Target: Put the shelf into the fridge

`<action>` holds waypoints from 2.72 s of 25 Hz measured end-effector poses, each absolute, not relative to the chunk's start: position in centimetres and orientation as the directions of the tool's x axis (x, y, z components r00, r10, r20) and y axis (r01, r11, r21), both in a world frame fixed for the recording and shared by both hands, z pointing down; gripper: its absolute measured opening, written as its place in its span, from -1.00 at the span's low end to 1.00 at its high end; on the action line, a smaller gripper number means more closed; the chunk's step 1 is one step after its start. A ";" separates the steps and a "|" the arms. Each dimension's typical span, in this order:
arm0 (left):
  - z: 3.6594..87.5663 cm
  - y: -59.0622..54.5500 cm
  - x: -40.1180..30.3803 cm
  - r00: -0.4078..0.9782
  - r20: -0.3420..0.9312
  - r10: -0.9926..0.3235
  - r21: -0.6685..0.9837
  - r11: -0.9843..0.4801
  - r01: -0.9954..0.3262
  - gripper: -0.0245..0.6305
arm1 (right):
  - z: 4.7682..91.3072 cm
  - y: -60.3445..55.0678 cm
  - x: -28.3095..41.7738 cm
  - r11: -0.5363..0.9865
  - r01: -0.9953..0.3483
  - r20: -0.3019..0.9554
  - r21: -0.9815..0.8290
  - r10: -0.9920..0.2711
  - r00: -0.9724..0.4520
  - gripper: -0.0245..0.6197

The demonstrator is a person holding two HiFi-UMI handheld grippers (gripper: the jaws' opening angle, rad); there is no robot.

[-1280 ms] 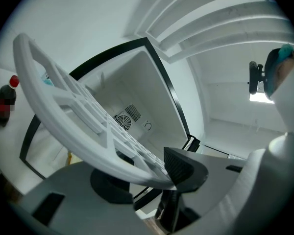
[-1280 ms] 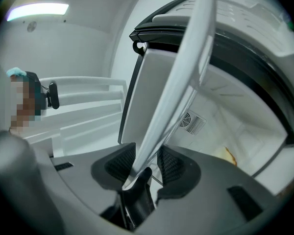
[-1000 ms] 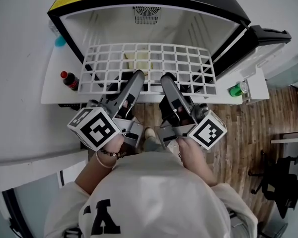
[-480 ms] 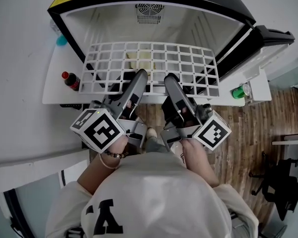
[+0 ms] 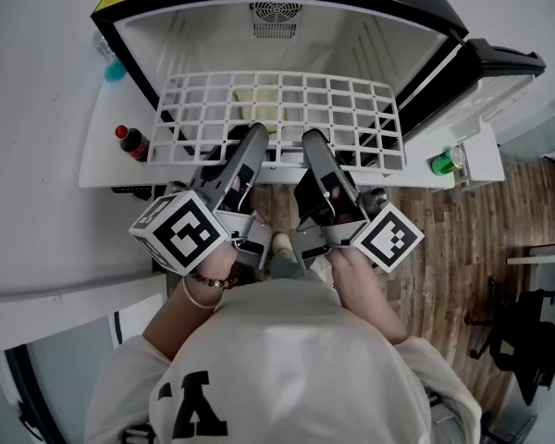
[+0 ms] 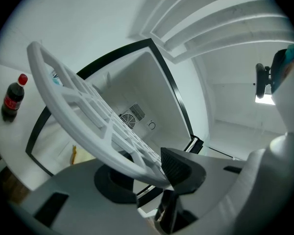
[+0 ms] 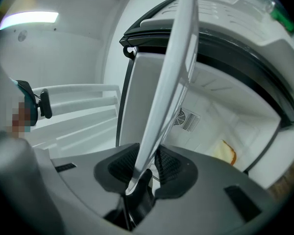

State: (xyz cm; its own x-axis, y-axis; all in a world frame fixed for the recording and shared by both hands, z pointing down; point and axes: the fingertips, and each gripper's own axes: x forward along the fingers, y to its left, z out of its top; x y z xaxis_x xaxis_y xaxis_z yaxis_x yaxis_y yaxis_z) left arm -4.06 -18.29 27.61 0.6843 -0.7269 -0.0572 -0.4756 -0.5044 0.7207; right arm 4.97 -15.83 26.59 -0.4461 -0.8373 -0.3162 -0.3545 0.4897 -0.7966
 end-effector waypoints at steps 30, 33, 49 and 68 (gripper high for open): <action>29.0 -17.2 -4.2 0.704 -0.052 -0.708 0.751 -0.493 -0.440 -0.55 | 29.3 -15.9 5.7 0.385 -0.214 -0.287 -0.898 -0.880 -0.378 -0.73; 28.9 -17.4 -3.8 0.713 -0.052 -0.700 0.751 -0.498 -0.433 -0.55 | 29.4 -16.1 6.2 0.377 -0.207 -0.283 -0.903 -0.884 -0.373 -0.73; 28.7 -18.5 -3.6 0.708 -0.062 -0.703 0.740 -0.509 -0.441 -0.54 | 28.8 -17.1 6.2 0.405 -0.243 -0.298 -0.882 -0.876 -0.379 -0.73; 28.6 -19.0 -3.5 0.696 -0.061 -0.716 0.690 -0.534 -0.489 -0.54 | 28.3 -17.5 6.0 0.430 -0.308 -0.290 -0.849 -0.865 -0.409 -0.73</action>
State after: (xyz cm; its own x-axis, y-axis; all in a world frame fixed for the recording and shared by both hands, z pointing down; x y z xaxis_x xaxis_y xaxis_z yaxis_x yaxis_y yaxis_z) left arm -3.51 -19.00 28.59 0.6957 -0.7158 -0.0609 -0.4887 -0.5336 0.6903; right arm 5.95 -17.53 28.32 -0.4087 -0.8653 -0.2903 -0.3075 0.4301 -0.8488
